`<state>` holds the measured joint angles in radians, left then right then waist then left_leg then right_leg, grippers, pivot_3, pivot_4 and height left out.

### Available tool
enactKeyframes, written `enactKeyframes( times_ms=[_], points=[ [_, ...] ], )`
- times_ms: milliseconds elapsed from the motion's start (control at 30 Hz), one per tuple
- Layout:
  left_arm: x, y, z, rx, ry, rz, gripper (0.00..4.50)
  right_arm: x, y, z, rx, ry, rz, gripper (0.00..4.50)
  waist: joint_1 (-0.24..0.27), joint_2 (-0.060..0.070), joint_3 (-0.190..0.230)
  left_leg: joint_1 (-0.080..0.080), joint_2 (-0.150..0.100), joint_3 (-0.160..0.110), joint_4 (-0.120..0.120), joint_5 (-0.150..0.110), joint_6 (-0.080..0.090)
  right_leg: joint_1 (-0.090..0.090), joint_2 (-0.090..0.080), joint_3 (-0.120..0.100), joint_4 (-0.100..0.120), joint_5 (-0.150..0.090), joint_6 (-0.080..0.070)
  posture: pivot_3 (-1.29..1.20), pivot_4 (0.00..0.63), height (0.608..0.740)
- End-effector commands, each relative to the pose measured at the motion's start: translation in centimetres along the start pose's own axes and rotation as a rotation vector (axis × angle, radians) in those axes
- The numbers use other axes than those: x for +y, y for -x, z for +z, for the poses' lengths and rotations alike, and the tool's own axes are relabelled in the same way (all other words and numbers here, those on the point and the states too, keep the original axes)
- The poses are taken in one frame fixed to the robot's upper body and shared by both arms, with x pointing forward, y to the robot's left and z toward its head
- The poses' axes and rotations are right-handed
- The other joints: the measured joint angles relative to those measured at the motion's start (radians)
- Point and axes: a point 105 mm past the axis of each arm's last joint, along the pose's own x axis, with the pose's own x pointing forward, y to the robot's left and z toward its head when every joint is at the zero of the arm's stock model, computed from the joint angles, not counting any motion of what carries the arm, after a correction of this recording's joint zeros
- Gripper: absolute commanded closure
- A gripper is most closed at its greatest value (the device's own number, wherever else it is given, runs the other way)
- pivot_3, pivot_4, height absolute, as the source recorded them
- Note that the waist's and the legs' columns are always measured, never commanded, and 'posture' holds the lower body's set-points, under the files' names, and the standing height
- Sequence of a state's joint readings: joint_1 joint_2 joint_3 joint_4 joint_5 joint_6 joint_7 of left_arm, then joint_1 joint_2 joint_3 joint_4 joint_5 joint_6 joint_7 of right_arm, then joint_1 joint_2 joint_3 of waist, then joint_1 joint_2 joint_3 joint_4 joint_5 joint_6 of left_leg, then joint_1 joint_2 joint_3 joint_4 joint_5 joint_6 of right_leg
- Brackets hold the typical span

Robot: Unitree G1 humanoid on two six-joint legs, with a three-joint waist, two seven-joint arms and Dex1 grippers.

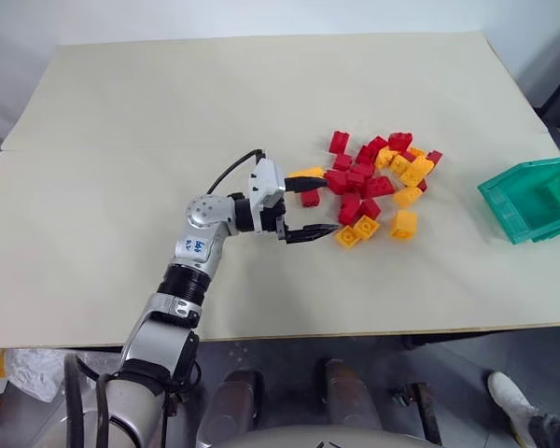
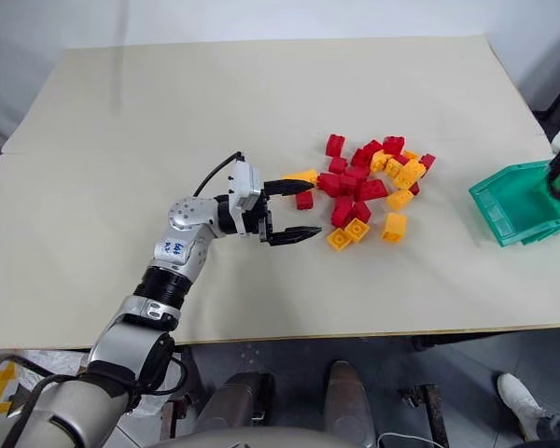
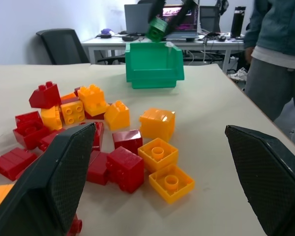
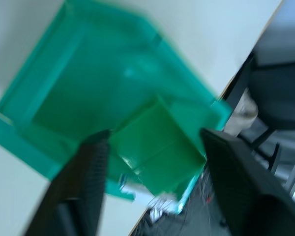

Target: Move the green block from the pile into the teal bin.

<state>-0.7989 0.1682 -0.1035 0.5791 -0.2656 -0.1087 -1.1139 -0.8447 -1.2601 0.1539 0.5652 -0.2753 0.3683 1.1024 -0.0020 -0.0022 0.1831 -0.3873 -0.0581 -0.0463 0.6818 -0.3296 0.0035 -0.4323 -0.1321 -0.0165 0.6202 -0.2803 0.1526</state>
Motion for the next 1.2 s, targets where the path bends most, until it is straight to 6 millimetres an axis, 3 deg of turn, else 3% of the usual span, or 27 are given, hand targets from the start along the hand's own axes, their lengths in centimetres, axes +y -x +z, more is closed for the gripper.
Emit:
enactKeyframes(
  times_ms=[33,300,533,700,767,933,1033,1200],
  points=[
    [0.5,-0.2,1.0,-0.011,-0.040,0.009,0.00,-1.0,0.1,1.3,-0.042,-0.005,-0.057,0.16,-0.001,0.000,0.000,0.000,0.000,0.000,0.000,0.000,0.000,0.000,0.000,0.000,0.000,0.000,0.000,0.00,0.150,0.740],
    [2.4,4.0,1.1,-0.012,0.063,0.238,0.00,1.0,0.0,3.1,-0.121,-0.051,0.054,0.05,0.004,0.000,0.000,0.000,0.000,-0.003,-0.001,0.000,0.000,-0.001,0.000,0.000,0.000,0.000,0.000,0.00,0.150,0.740],
    [1.9,9.1,1.5,-0.011,0.154,0.350,0.00,7.1,0.4,7.2,-0.406,-0.081,0.339,0.05,0.005,0.000,0.000,0.000,0.001,-0.010,0.001,0.000,0.000,0.000,-0.001,0.000,0.001,0.000,0.001,0.00,0.150,0.740],
    [1.3,12.9,1.1,0.079,0.197,0.435,0.00,11.1,0.7,8.5,-0.666,-0.006,0.465,0.05,0.006,0.000,0.000,0.000,0.002,-0.011,0.001,0.000,0.000,0.001,-0.001,-0.001,0.001,0.000,0.001,0.00,0.150,0.740],
    [0.2,14.9,0.9,0.113,0.191,0.425,0.00,12.0,0.4,8.4,-0.786,-0.051,0.478,0.05,0.004,0.000,0.000,0.001,0.001,-0.012,0.001,0.000,0.000,0.003,-0.001,-0.002,0.000,0.000,0.001,0.00,0.150,0.740],
    [-1.3,18.6,1.0,0.131,0.165,0.481,0.00,13.4,0.0,7.0,-0.903,-0.144,0.549,0.05,0.003,0.000,0.000,0.002,0.003,-0.012,0.001,0.000,0.000,0.003,-0.001,-0.001,0.000,0.001,0.001,0.00,0.150,0.740],
    [-2.1,20.3,1.2,0.144,0.164,0.526,0.00,13.5,-0.2,7.3,-0.941,-0.159,0.544,0.05,0.002,0.000,0.000,0.002,0.003,-0.012,0.001,0.000,0.000,0.003,-0.002,-0.001,0.000,0.001,0.001,0.00,0.150,0.740],
    [-3.2,21.7,1.1,0.182,0.154,0.551,0.00,13.7,-0.1,7.7,-0.977,-0.180,0.536,0.05,0.001,0.000,0.000,0.003,0.004,-0.012,0.001,0.000,0.000,0.004,-0.001,0.000,0.000,0.000,0.000,0.00,0.150,0.740]
  ],
)
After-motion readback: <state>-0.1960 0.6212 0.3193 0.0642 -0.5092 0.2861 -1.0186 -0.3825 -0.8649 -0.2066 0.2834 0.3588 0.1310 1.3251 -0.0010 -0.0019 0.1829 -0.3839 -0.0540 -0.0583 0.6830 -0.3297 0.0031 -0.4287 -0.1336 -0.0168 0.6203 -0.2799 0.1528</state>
